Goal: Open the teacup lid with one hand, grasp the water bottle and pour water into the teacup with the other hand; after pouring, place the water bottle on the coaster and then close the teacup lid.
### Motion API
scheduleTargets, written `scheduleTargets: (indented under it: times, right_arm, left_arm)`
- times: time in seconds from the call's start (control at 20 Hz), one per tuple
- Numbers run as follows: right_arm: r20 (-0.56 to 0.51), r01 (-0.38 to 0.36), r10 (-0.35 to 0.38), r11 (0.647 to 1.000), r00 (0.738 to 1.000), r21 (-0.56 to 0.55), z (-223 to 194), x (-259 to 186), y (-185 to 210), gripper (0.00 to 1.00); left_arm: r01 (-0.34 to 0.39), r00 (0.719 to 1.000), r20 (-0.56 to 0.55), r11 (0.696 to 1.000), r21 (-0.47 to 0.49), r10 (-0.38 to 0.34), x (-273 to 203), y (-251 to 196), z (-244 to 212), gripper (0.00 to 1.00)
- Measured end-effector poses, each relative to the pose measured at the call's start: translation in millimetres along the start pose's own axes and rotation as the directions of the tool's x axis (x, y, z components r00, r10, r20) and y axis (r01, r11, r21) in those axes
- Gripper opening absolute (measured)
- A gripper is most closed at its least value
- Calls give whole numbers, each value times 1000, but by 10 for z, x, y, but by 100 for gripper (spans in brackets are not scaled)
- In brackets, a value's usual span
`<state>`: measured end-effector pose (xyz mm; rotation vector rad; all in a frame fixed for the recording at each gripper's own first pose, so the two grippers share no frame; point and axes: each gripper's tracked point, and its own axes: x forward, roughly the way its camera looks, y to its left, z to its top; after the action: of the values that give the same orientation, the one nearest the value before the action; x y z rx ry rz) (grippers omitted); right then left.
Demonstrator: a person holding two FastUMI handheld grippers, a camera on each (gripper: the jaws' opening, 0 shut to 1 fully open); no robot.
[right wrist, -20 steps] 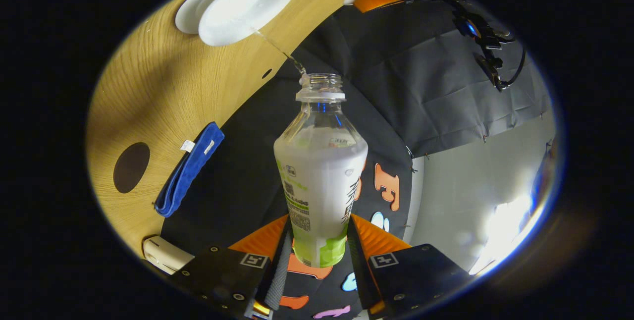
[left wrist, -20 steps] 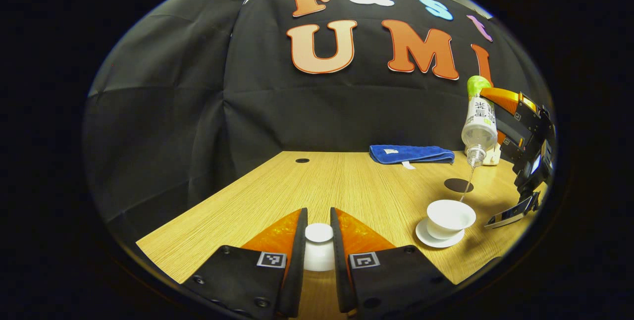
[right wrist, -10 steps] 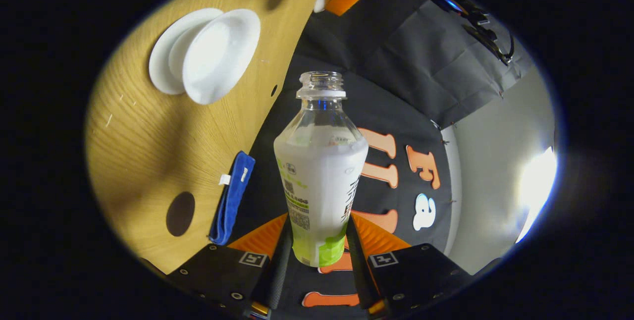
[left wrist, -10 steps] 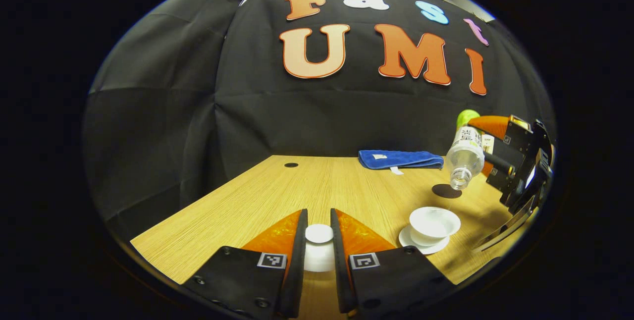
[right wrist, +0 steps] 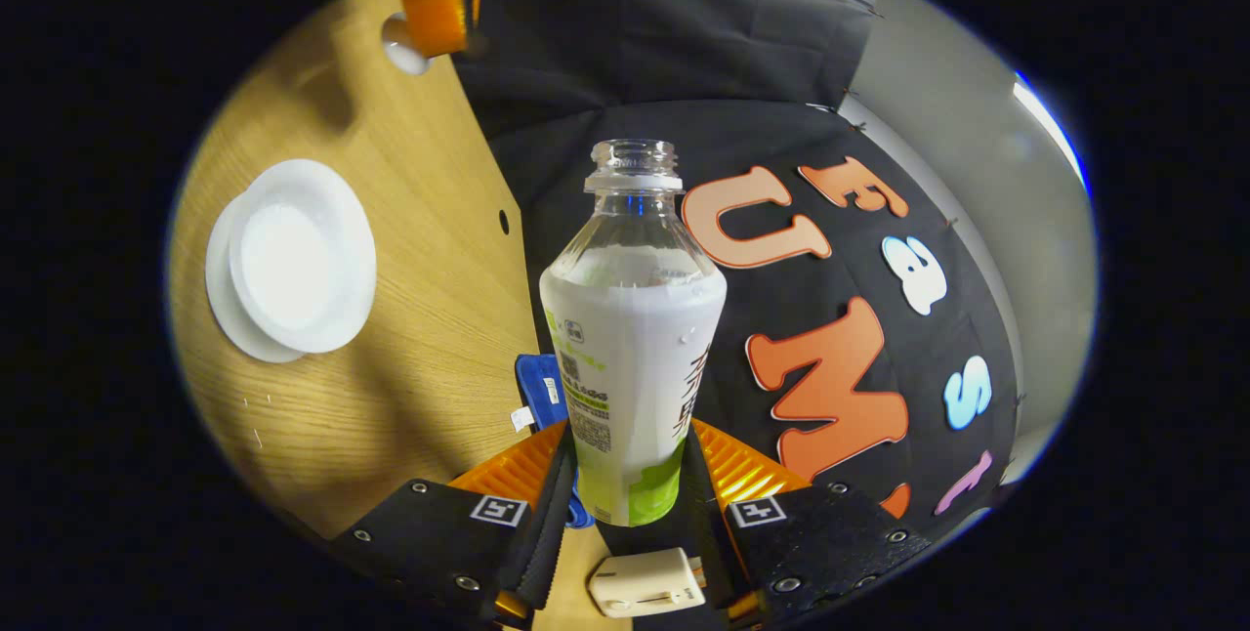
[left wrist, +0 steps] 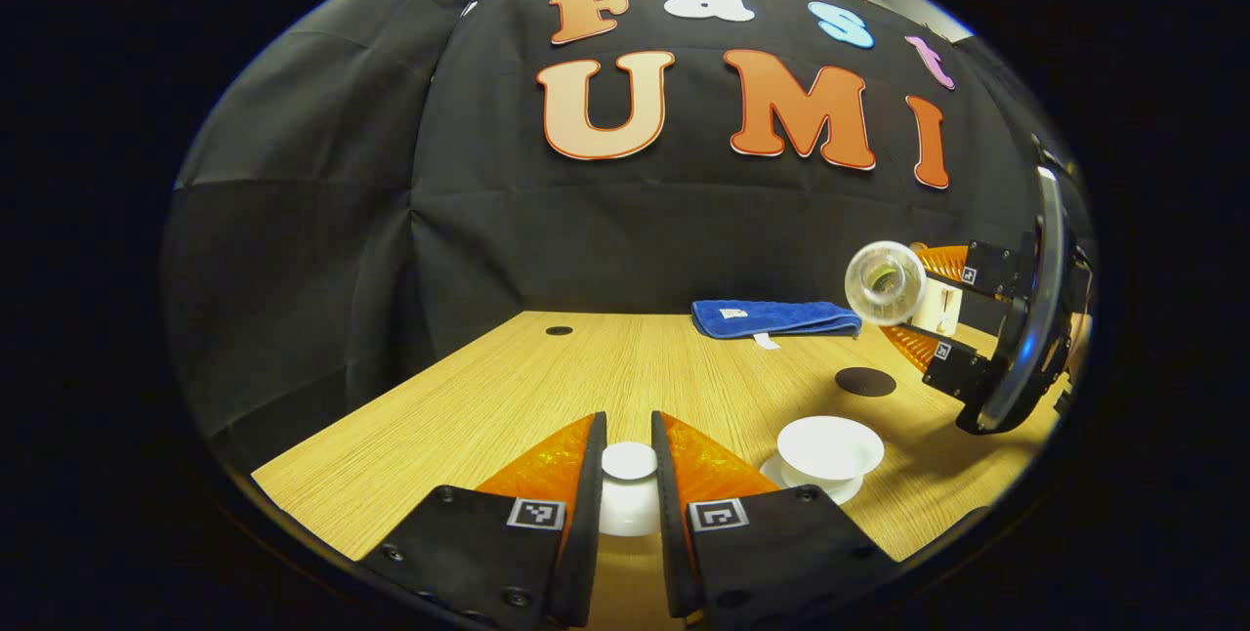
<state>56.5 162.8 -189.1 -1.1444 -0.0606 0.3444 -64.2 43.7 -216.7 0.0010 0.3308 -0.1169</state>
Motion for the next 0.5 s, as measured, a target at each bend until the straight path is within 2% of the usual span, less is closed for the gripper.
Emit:
scheduleTargets:
  times: [0.1,0.2,0.25,0.4,0.5]
  right_arm:
    - [-46,6,1,987,999,161,-152,112,-107,60]
    - [-82,11,16,949,997,316,-291,173,-140,61]
    - [-102,12,34,910,994,414,-340,222,-144,61]
    - [-137,18,78,807,987,591,-578,349,-144,61]
    - [-158,13,138,711,978,703,-722,378,-134,61]
  left_arm:
    - [-3,1000,-2,1000,3,3,15,-21,7,31]
    - [-3,1000,8,1000,6,3,25,-71,53,31]
    - [-3,1000,9,1000,9,3,26,-84,52,32]
    - [-2,1000,14,1000,10,2,43,-121,82,32]
    - [-4,1000,14,1000,15,4,49,-134,100,32]
